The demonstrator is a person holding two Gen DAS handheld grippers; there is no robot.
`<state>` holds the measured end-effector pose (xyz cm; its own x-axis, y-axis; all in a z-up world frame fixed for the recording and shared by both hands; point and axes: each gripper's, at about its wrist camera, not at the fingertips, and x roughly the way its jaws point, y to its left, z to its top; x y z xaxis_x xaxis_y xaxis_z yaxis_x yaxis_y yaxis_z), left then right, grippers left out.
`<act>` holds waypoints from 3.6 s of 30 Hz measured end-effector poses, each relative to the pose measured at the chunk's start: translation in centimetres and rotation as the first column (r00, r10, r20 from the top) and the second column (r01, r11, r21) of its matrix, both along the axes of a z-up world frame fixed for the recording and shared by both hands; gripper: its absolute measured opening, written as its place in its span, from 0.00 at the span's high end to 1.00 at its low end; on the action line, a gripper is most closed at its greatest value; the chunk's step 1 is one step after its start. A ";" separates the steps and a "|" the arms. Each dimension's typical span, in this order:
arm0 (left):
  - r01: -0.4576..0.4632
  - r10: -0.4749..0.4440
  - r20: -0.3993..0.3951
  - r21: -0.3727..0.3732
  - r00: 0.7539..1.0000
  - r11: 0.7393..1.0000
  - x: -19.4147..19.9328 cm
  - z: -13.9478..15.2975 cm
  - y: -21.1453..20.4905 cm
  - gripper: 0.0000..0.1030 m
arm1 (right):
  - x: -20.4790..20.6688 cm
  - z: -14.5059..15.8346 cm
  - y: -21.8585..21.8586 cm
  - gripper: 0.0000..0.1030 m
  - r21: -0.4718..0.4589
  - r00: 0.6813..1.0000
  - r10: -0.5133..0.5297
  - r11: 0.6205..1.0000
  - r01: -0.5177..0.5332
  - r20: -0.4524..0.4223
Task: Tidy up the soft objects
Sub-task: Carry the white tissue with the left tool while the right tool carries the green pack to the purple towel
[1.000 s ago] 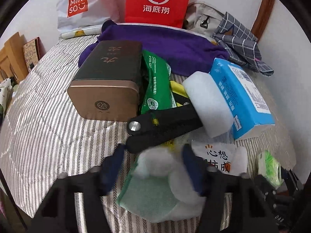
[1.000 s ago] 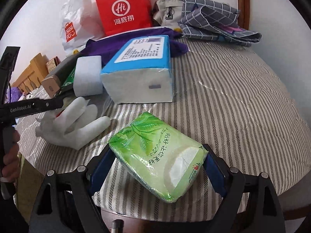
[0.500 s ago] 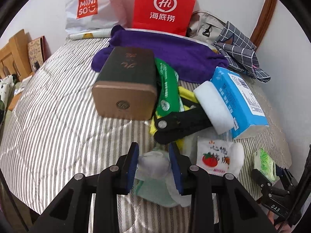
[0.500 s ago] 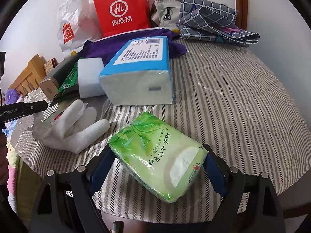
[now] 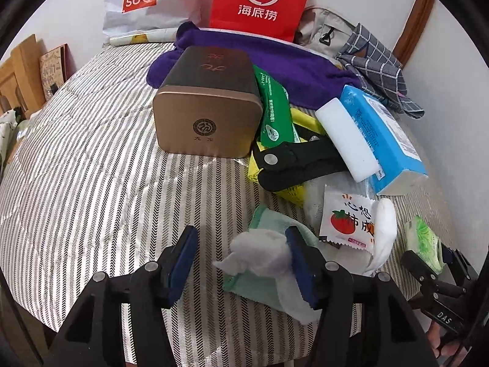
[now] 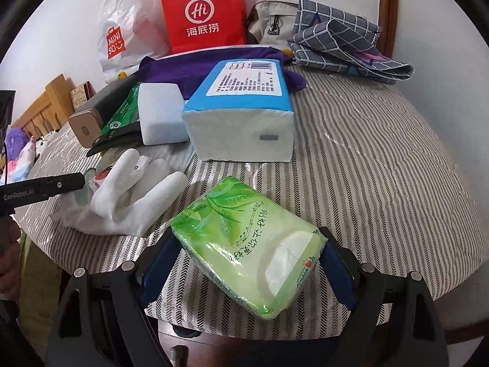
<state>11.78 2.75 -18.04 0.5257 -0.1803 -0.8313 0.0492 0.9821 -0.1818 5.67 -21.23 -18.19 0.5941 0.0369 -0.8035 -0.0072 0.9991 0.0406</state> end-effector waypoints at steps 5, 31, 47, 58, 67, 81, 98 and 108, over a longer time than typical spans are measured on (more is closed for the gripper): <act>0.005 -0.005 0.026 0.033 1.000 0.999 -0.1 0.3 0.2 0.70 | 0.2 0.0 -0.1 0.16 -0.024 1.000 -0.011 1.000 0.011 -0.007; -0.087 0.087 0.145 -0.009 0.986 0.996 2.9 10.0 3.5 0.71 | 4.4 9.0 0.8 0.16 -0.030 0.993 0.038 0.999 -0.035 0.116; -0.100 0.098 0.194 0.001 0.976 0.995 7.8 13.9 2.6 0.71 | 10.5 12.7 1.2 0.16 -0.023 0.983 0.081 0.997 -0.078 0.165; -0.089 0.085 0.191 0.013 0.978 0.996 12.7 14.0 2.2 0.70 | 16.5 13.5 1.5 0.16 -0.021 0.980 0.101 0.995 -0.099 0.173; -0.083 0.071 0.195 0.054 0.978 0.995 17.3 14.0 2.2 0.70 | 22.8 13.4 1.6 0.16 -0.009 0.979 0.122 0.992 -0.122 0.162; -0.062 0.055 0.124 0.059 0.991 0.996 23.3 10.8 0.9 0.70 | 28.0 9.0 2.1 0.16 0.011 0.985 0.151 0.988 -0.153 0.079; -0.069 0.066 0.031 0.104 0.997 0.992 29.5 6.4 -0.6 0.70 | 32.3 6.6 -0.2 0.16 0.040 0.992 0.122 0.992 -0.123 0.033; -0.115 0.116 -0.007 0.100 0.993 0.988 32.2 4.5 0.5 0.70 | 33.6 2.8 1.0 0.16 0.043 0.983 0.175 0.984 -0.173 -0.054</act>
